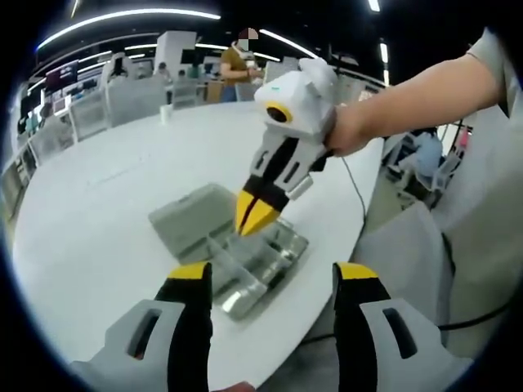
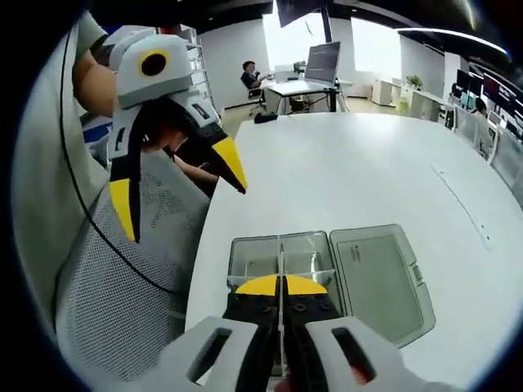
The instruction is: Insert the divider into the dual guide fixture by aligning both edges with the guide slots and pushing it downward to the bottom, including one-sided entry, uneven engagement, binding, and posture correction.
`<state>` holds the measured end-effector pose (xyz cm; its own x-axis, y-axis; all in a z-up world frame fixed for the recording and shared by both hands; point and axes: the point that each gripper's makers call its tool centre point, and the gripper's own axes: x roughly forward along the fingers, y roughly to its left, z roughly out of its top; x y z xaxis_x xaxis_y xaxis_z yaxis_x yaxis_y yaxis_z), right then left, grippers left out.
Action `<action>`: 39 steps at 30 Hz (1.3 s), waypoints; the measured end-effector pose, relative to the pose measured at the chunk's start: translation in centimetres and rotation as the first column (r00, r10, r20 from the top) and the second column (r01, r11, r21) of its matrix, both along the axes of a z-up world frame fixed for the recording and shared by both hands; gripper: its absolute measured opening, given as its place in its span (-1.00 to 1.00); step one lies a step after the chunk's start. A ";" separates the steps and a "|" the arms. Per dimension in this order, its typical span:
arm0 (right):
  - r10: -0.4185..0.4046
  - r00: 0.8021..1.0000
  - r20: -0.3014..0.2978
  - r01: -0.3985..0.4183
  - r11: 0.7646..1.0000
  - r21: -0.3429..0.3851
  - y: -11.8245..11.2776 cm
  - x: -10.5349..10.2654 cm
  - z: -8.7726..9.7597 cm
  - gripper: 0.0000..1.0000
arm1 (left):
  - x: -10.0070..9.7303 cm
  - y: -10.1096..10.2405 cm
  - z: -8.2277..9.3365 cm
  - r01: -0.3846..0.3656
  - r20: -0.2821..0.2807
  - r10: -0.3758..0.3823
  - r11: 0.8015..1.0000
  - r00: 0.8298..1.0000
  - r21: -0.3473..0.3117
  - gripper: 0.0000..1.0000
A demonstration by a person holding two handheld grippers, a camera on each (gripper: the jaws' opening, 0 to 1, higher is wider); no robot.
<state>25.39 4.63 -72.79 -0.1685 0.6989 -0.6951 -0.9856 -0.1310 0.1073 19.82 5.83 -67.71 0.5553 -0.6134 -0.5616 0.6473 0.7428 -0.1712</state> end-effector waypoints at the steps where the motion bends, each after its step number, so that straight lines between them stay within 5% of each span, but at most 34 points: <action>1: 0.010 1.000 0.004 -0.010 1.000 -0.003 0.1 0.0 0.0 -1.00 | 0.0 0.0 0.0 0.001 0.000 -0.001 1.000 1.000 0.000 0.16; 21: -0.003 1.000 0.002 0.003 1.000 0.029 0.3 0.0 -0.2 -1.00 | 0.0 0.1 -0.1 -0.004 -0.001 0.004 1.000 1.000 0.003 0.16; 22: 0.026 1.000 0.016 -0.025 0.999 -0.043 -0.9 -0.3 -1.6 -1.00 | -0.1 0.1 -0.1 -0.004 -0.001 0.004 1.000 1.000 0.002 0.16; 23: 0.002 1.000 0.010 -0.001 0.999 -0.049 -1.1 -0.3 -2.5 -1.00 | -0.1 0.1 -0.1 -0.003 -0.001 0.003 1.000 1.000 0.002 0.16; 24: -0.058 0.997 -0.054 0.060 0.998 0.026 -0.4 -0.5 -2.0 -1.00 | -0.1 0.1 0.0 -0.004 0.003 0.004 1.000 1.000 0.003 0.16; 39: 0.006 1.000 0.002 -0.006 1.000 -0.009 -0.5 -0.2 -2.2 -1.00 | -0.2 0.9 -0.5 -0.040 -0.001 0.040 0.999 0.999 -0.011 0.16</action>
